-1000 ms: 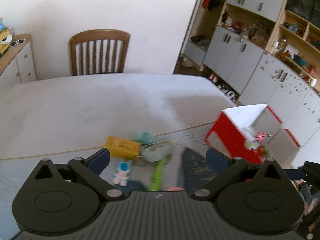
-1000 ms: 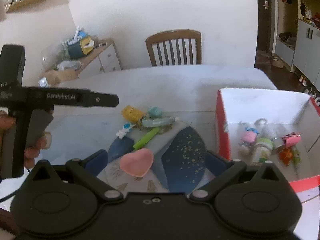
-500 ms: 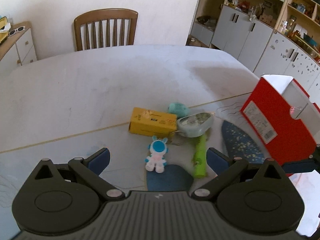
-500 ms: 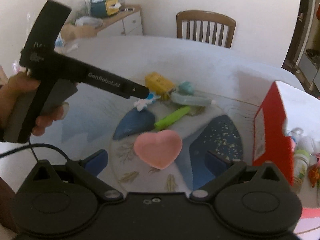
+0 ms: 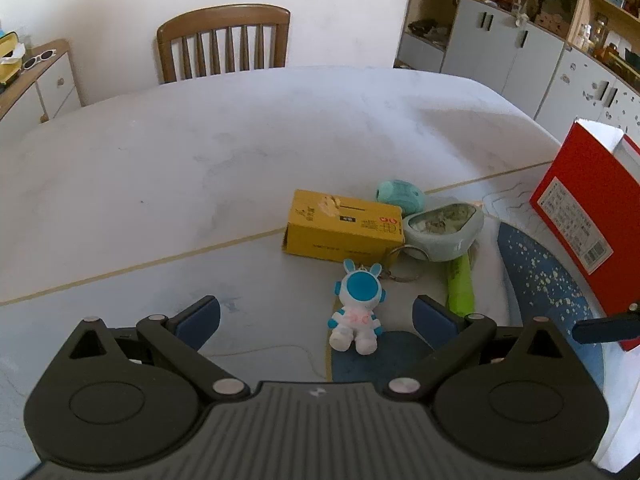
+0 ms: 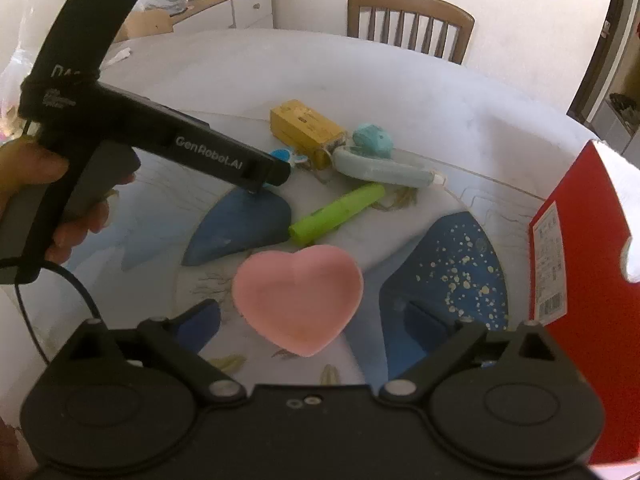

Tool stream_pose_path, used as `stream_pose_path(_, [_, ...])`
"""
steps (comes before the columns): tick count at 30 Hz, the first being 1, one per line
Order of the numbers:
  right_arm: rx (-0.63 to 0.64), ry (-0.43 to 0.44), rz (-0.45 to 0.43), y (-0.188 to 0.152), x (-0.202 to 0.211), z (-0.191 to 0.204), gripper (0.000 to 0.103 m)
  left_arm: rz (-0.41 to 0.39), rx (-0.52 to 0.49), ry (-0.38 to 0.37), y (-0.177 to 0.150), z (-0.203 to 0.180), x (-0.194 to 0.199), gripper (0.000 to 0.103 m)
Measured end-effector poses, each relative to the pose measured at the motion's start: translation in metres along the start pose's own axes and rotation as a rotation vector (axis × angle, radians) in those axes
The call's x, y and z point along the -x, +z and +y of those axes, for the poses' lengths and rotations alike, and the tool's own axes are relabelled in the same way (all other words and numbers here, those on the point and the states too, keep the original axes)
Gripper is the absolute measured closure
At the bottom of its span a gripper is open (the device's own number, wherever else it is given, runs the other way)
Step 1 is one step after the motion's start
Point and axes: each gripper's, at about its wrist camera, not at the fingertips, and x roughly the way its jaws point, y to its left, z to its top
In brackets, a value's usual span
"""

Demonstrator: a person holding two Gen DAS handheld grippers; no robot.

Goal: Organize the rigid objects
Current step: 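Grasp the astronaut keychain with the left gripper while the right grasps the pink heart dish, then carry the keychain and heart dish with both grippers into the shoebox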

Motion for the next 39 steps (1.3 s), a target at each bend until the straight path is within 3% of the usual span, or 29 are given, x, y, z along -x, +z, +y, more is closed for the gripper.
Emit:
stream_pose_path(7, [-0.022, 0.008, 0.008, 0.003, -0.011, -0.002, 0.011, -0.006, 0.002, -0.005, -0.003, 0.000, -0.007, 0.001])
stream_pose_path(11, [-0.030, 0.014, 0.007, 0.005, -0.014, -0.002, 0.013, -0.027, -0.001, 0.006, -0.004, -0.001, -0.007, 0.007])
stream_pose_path(20, [-0.022, 0.024, 0.017, 0.007, -0.020, 0.002, 0.028, -0.065, -0.071, 0.024, -0.003, -0.015, -0.007, 0.042])
stream_pose_path(30, [-0.030, 0.017, 0.005, 0.007, -0.018, 0.001, 0.028, -0.058, -0.121, 0.012, -0.001, -0.027, -0.008, 0.074])
stream_pose_path(39, [-0.043, 0.004, -0.016, 0.004, 0.000, -0.004, 0.029, -0.024, -0.066, 0.002, 0.002, -0.024, -0.001, 0.075])
